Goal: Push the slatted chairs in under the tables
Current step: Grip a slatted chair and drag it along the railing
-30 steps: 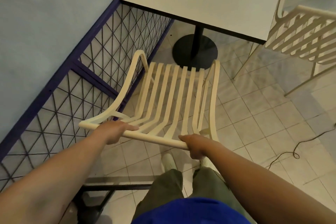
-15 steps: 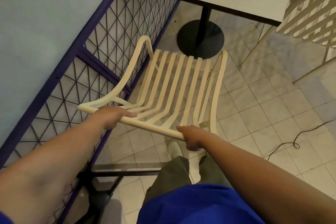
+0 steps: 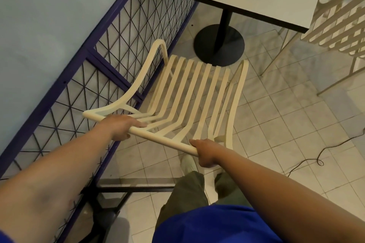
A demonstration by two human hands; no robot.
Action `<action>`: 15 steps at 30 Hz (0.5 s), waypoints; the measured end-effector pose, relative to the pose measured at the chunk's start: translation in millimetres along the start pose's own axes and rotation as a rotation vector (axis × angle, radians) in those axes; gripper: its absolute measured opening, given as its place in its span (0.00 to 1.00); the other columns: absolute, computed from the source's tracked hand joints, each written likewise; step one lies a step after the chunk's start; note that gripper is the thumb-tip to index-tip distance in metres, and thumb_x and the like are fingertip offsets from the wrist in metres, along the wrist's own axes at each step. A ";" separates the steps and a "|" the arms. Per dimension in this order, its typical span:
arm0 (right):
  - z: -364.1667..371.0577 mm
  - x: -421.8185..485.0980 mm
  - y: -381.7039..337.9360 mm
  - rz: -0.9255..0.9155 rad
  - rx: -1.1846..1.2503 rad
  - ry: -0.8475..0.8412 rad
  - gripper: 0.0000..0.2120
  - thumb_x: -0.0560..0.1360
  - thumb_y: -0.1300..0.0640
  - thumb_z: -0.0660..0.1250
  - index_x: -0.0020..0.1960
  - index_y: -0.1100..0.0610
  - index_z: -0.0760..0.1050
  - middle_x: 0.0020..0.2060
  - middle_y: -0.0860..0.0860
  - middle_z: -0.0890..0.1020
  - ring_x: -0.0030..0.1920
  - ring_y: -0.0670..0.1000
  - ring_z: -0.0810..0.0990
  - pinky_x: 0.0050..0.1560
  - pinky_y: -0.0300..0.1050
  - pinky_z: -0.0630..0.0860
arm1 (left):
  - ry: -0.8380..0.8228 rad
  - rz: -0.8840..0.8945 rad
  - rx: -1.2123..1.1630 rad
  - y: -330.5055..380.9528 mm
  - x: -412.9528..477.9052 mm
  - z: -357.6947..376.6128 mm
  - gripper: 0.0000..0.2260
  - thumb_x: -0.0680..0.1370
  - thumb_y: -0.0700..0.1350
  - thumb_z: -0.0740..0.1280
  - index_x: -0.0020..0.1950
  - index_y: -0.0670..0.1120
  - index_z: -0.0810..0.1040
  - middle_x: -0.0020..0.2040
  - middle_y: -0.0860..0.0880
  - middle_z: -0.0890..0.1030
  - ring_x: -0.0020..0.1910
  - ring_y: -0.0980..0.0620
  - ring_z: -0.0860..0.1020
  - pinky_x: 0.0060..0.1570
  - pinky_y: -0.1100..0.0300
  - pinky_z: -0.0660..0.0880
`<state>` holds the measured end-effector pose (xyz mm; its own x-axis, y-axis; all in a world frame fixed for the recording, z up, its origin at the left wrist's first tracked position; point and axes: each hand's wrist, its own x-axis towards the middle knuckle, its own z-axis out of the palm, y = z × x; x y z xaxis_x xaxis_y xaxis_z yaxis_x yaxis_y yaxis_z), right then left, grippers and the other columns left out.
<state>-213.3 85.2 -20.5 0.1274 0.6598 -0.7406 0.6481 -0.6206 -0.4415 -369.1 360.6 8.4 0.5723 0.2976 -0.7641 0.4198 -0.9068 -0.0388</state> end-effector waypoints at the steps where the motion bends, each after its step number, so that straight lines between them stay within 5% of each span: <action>1: 1.1 -0.1 0.1 -0.001 0.003 0.007 0.31 0.73 0.64 0.71 0.73 0.50 0.66 0.58 0.54 0.78 0.51 0.52 0.74 0.55 0.48 0.75 | -0.003 0.013 0.006 0.4 -0.3 0.4 0.32 0.77 0.49 0.71 0.72 0.76 0.62 0.68 0.60 0.75 0.61 0.52 0.76 0.51 0.54 0.75; 3: 3.0 0.6 0.8 -0.008 0.001 0.017 0.30 0.72 0.63 0.71 0.72 0.50 0.67 0.56 0.53 0.78 0.50 0.52 0.75 0.53 0.48 0.75 | 0.019 0.008 0.009 2.5 -1.1 2.6 0.31 0.76 0.52 0.71 0.73 0.75 0.63 0.69 0.60 0.75 0.64 0.52 0.75 0.49 0.54 0.74; 9: 2.8 -2.7 9.8 -0.059 0.021 0.006 0.32 0.71 0.62 0.72 0.72 0.49 0.66 0.57 0.51 0.78 0.54 0.53 0.77 0.57 0.51 0.76 | 0.079 -0.109 0.066 12.5 -1.2 9.9 0.35 0.80 0.36 0.62 0.73 0.75 0.64 0.68 0.55 0.77 0.63 0.49 0.76 0.55 0.49 0.69; 15: 5.2 -3.7 12.6 -0.083 -0.011 0.019 0.35 0.73 0.65 0.70 0.75 0.49 0.63 0.58 0.53 0.77 0.54 0.54 0.76 0.55 0.49 0.75 | 0.087 -0.128 0.067 13.8 0.7 9.8 0.34 0.81 0.36 0.61 0.74 0.74 0.63 0.68 0.55 0.76 0.61 0.49 0.76 0.59 0.49 0.70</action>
<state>-209.5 72.7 -25.9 0.0869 0.7166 -0.6920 0.6651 -0.5589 -0.4953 -369.8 345.3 1.1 0.5771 0.4344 -0.6916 0.4468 -0.8767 -0.1779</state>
